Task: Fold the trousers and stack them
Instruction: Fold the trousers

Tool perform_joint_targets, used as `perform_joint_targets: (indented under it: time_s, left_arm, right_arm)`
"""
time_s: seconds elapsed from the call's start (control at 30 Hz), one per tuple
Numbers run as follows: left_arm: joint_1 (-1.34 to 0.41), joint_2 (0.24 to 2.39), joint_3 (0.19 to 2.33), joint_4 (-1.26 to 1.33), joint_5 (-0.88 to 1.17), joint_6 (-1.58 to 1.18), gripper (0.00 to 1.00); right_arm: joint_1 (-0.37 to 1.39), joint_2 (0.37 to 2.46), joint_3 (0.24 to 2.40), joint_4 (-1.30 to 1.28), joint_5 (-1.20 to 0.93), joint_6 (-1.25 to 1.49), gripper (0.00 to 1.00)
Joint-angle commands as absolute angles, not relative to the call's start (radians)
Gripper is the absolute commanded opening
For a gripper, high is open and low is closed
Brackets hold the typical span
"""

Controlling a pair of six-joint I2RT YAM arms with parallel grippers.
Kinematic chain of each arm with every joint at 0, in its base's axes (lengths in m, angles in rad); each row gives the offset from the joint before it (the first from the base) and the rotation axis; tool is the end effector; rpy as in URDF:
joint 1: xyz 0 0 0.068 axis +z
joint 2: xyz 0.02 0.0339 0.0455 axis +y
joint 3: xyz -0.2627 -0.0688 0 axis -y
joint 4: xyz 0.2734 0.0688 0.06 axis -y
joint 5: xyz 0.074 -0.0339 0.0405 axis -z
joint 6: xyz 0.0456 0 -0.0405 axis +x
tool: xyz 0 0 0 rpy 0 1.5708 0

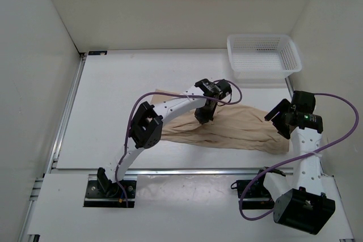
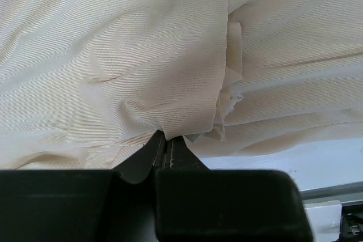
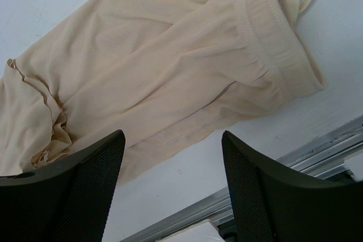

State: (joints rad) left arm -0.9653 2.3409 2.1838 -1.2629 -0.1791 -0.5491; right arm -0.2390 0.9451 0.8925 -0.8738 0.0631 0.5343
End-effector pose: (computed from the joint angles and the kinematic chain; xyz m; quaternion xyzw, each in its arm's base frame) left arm 0.2914 -0.4066 0.2010 0.1986 0.9731 0.0133 0.1158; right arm 0.2073 -0.0535 0.2764 0.3668 0.8743 0.0170 0.3175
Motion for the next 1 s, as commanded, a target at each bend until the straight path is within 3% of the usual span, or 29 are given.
perform_joint_targets:
  time_s: [0.0, 0.5, 0.63, 0.67, 0.7, 0.73, 0.9, 0.97]
  left_arm:
    - [-0.966, 2.306, 2.233, -1.264, -0.156, -0.545, 0.1]
    - [-1.017, 2.115, 1.944, -1.217, -0.016, -0.524, 0.1]
    - [-1.017, 2.125, 1.97, -1.207, 0.063, -0.525, 0.47]
    - [-1.017, 2.125, 1.983, -1.207, 0.072, -0.525, 0.76]
    - [-1.017, 2.115, 2.026, -1.207, 0.072, -0.525, 0.96]
    - [-1.017, 2.115, 2.052, -1.227, 0.072, -0.525, 1.0]
    - [-0.889, 2.045, 2.157, -1.276, 0.113, -0.485, 1.0]
    - [-0.809, 1.964, 2.076, -1.238, 0.114, -0.476, 0.84]
  right_arm:
    - [-0.232, 0.945, 0.911, -0.879, 0.051, 0.512, 0.74]
    - [-0.232, 0.945, 0.911, -0.888, 0.06, 0.512, 0.74]
    - [-0.232, 0.945, 0.911, -0.888, 0.06, 0.512, 0.74]
    - [-0.232, 0.945, 0.911, -0.888, 0.06, 0.512, 0.74]
    - [-0.232, 0.945, 0.911, -0.888, 0.06, 0.512, 0.74]
    - [-0.232, 0.945, 0.911, -0.888, 0.06, 0.512, 0.74]
    - [-0.232, 0.936, 0.911, -0.888, 0.06, 0.512, 0.74]
    - [-0.232, 0.936, 0.911, -0.888, 0.06, 0.512, 0.74]
